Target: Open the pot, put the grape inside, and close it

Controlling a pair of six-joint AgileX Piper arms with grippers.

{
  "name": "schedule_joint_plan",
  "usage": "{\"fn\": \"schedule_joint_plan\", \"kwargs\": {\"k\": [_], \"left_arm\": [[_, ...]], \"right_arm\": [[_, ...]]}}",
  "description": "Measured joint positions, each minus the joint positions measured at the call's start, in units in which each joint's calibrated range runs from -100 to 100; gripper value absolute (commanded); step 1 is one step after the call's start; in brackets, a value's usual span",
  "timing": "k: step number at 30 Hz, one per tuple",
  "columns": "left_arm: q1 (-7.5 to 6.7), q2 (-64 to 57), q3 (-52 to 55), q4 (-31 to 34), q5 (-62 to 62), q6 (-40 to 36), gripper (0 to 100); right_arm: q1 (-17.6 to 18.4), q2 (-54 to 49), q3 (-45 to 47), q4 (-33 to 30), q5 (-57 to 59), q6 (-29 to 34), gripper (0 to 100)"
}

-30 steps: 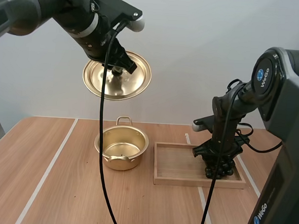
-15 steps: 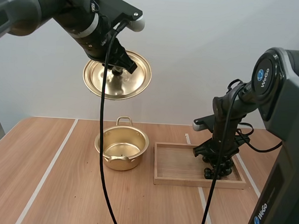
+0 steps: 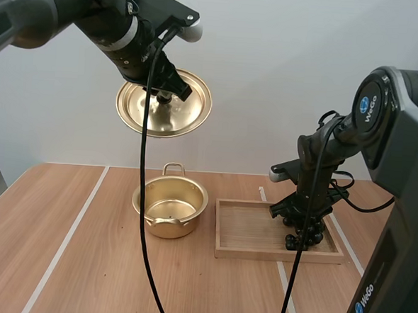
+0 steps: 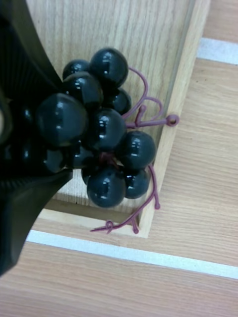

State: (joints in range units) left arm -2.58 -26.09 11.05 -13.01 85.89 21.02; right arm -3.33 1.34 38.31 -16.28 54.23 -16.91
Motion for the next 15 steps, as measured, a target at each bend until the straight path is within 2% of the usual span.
{"fn": "schedule_joint_plan", "kwargs": {"k": [15], "left_arm": [[0.00, -8.02, -12.04, -1.70, -0.53, -1.29, 0]], "right_arm": [[0.00, -14.32, -9.19, 1.22, 2.24, 0.00, 0]]}}
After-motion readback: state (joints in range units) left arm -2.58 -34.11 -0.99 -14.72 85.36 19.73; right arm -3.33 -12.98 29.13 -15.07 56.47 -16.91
